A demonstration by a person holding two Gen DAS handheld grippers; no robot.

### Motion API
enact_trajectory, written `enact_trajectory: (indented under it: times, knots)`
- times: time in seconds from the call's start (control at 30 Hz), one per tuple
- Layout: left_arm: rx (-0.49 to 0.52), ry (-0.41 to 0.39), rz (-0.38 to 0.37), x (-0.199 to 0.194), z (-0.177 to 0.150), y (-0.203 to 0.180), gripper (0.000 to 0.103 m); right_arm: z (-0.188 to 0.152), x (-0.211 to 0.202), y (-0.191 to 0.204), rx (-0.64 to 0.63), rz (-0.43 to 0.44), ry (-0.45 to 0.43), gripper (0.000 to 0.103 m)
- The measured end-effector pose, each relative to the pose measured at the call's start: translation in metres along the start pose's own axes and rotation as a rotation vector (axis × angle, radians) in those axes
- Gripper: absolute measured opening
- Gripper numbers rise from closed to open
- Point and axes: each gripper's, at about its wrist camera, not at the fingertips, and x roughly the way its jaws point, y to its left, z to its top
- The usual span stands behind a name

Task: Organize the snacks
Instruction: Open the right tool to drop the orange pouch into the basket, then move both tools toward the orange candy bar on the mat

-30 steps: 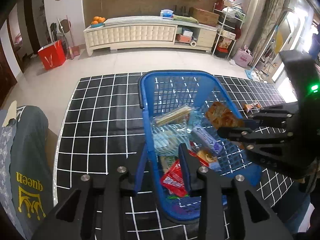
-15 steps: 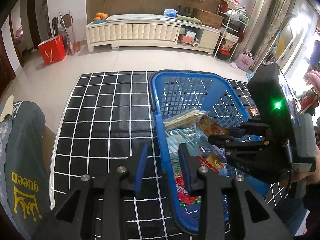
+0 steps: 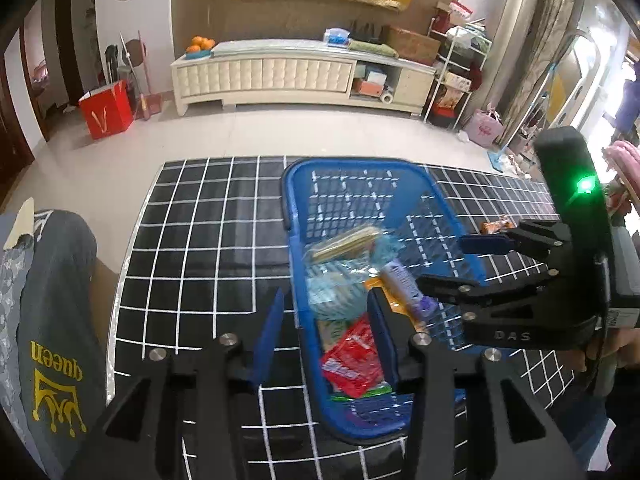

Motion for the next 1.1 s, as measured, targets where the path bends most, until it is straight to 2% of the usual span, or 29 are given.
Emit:
enact_trajectory:
  times: [0.23, 0.27, 0.33, 0.43, 0.6, 0.73, 0.93, 1.1]
  knots:
    - [0.083, -0.006, -0.019, -0.013, 0.003, -0.054, 0.042, -0.033, -0.051, -0.044, 0.058, -0.043, -0.053, 0.07]
    - [0.091, -0.005, -0.025, -0.013, 0.004, -0.06, 0.043, -0.035, -0.054, -0.05, 0.068, -0.048, -0.057, 0.07]
    - [0.119, -0.015, -0.036, -0.016, 0.005, -0.079, 0.055, -0.044, -0.067, -0.067, 0.1, -0.054, -0.07, 0.07]
    - [0.146, -0.029, -0.036, -0.019, 0.006, -0.104, 0.059, -0.058, -0.082, -0.088, 0.14, -0.082, -0.083, 0.07]
    - [0.167, -0.016, -0.084, -0.011, 0.009, -0.145, 0.064, -0.083, -0.102, -0.119, 0.187, -0.119, -0.103, 0.071]
    - [0.234, 0.005, -0.112, 0.0, 0.012, -0.183, 0.064, -0.101, -0.109, -0.146, 0.238, -0.137, -0.099, 0.071]
    - [0.339, 0.036, -0.112, 0.021, 0.019, -0.233, 0.065, -0.12, -0.108, -0.192, 0.315, -0.15, -0.11, 0.073]
    - [0.364, 0.024, -0.12, 0.041, 0.033, -0.266, 0.066, -0.128, -0.103, -0.222, 0.353, -0.189, -0.135, 0.079]
